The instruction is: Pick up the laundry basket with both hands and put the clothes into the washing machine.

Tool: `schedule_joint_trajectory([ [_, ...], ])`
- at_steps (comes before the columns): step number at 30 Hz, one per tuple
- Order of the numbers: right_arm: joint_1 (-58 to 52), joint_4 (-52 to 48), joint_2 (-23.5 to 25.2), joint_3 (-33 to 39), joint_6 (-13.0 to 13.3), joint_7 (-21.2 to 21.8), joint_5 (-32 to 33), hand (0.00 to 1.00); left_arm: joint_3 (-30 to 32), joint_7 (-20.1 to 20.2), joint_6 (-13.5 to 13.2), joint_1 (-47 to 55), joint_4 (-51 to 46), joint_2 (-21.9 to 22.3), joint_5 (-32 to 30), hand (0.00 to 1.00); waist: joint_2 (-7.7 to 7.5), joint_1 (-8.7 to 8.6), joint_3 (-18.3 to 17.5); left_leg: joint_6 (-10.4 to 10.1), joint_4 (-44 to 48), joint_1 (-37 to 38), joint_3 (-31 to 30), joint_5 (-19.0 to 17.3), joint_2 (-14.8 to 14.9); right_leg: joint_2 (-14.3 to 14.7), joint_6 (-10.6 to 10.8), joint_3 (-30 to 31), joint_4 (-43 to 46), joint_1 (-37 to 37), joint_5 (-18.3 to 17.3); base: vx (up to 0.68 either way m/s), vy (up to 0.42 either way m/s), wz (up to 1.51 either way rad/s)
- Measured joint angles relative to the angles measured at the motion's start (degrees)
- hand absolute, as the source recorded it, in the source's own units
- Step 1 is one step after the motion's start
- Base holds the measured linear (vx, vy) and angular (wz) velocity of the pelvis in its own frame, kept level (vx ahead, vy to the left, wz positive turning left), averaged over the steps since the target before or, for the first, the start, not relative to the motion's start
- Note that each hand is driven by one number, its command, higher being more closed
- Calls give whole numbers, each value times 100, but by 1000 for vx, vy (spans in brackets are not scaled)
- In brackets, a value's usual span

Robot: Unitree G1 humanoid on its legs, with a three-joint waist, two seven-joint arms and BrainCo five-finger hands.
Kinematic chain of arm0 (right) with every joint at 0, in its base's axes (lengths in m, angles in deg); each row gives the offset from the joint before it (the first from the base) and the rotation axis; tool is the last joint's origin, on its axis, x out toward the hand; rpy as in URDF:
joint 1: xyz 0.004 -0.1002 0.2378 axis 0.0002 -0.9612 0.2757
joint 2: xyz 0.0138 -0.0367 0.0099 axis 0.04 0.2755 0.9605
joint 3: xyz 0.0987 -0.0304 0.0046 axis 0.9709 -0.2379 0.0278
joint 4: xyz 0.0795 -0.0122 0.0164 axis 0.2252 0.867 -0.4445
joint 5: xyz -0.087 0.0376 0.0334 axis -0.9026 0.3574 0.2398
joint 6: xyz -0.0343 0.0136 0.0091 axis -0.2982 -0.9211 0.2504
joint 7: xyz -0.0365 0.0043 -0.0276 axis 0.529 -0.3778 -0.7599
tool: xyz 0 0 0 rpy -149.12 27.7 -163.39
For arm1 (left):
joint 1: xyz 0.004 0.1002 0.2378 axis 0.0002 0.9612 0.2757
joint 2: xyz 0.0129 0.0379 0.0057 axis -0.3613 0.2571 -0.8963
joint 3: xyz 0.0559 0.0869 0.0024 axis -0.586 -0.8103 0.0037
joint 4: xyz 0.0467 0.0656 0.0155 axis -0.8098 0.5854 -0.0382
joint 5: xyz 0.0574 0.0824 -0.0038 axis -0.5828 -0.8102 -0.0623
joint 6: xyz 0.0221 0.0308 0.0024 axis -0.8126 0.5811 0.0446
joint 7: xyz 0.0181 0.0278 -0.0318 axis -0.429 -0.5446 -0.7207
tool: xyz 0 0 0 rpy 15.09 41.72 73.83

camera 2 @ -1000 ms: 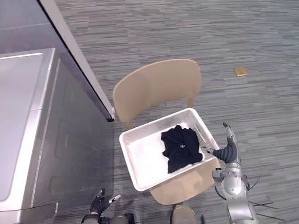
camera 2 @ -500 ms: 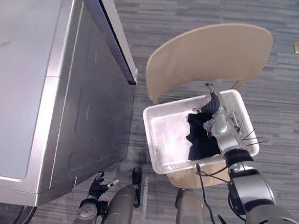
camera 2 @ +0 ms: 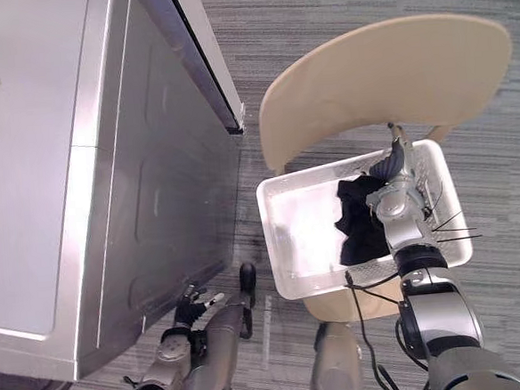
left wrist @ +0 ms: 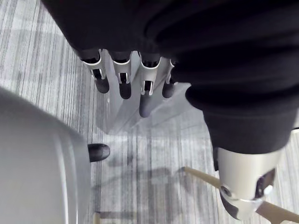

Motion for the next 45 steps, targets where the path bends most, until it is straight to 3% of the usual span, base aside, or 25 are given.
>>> schedule_joint_trajectory([
  [6,-862,-1203,358,40,58,-83,-265,0,-2,-124,-7,-1,-54,-37,4,0,-12,-29,4,0,39,99,-12,0,-13,-6,165,109,123,31,-223,-48,-10,-5],
  [11,-1705,-1763,770,281,53,-103,-395,0,102,-132,5,31,-41,-159,0,0,-75,-203,7,-98,-278,129,-111,216,49,96,136,121,145,-82,-447,-134,-57,-1],
  [14,-1991,-1825,889,280,55,-101,-500,0,104,-127,13,72,-25,-239,-3,0,-98,-307,1,-118,-465,147,-126,394,91,142,135,139,215,-166,-501,-163,-55,-1],
  [20,-2369,-1853,1101,255,56,-36,-599,0,102,-116,17,113,1,-361,-42,0,-179,-308,3,-209,-561,213,-14,457,181,216,148,296,386,-297,-558,-114,-10,-9],
  [24,-2263,-1476,1096,251,59,4,-588,0,99,-116,17,114,23,-429,-42,0,-194,-320,1,-215,-559,118,10,501,175,214,164,346,392,-399,-543,-21,1,-4],
  [35,-726,235,685,7,-20,123,-139,0,94,-125,3,106,77,-535,-26,0,-186,-255,17,-181,-579,-81,-158,621,142,206,101,239,395,-545,-461,46,-18,5],
  [45,548,1963,218,-79,-192,388,190,0,83,-134,-5,29,75,-539,12,0,3,-129,170,-196,-1103,10,-405,935,135,195,70,58,469,-575,-490,-14,-13,12],
])
